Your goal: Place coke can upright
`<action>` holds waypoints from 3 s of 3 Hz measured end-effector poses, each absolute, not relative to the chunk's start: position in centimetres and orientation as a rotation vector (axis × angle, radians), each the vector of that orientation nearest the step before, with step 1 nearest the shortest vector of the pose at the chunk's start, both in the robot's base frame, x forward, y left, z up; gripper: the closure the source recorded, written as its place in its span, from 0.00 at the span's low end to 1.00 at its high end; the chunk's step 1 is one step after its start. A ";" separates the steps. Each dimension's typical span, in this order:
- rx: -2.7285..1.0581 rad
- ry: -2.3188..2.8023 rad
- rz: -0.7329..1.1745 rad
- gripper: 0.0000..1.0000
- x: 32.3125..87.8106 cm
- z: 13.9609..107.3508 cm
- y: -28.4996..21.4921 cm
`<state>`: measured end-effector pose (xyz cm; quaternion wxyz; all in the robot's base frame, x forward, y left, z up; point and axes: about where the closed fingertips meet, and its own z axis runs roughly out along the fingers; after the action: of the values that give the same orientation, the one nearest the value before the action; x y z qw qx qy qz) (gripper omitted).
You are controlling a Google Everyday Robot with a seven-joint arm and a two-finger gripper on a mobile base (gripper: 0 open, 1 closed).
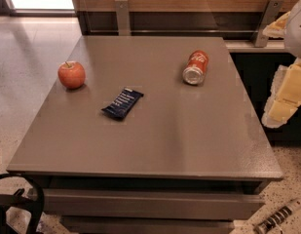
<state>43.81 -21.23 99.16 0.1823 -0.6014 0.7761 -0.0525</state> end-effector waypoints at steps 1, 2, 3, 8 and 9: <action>-1.697 2.190 -0.148 0.00 43.8 99.2 -21.2; -1.594 2.218 -0.119 0.00 44.7 99.9 -22.1; -1.422 2.271 -0.048 0.00 46.0 100.7 -23.4; -0.519 2.408 0.307 0.00 62.7 101.0 -24.1; -0.404 2.435 0.329 0.00 64.1 99.9 -24.9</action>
Offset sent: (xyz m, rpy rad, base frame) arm 0.0179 -0.0187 0.0118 0.0981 -0.0193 -0.1198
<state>64.10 -24.95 99.87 0.3201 -0.1537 0.9264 0.1253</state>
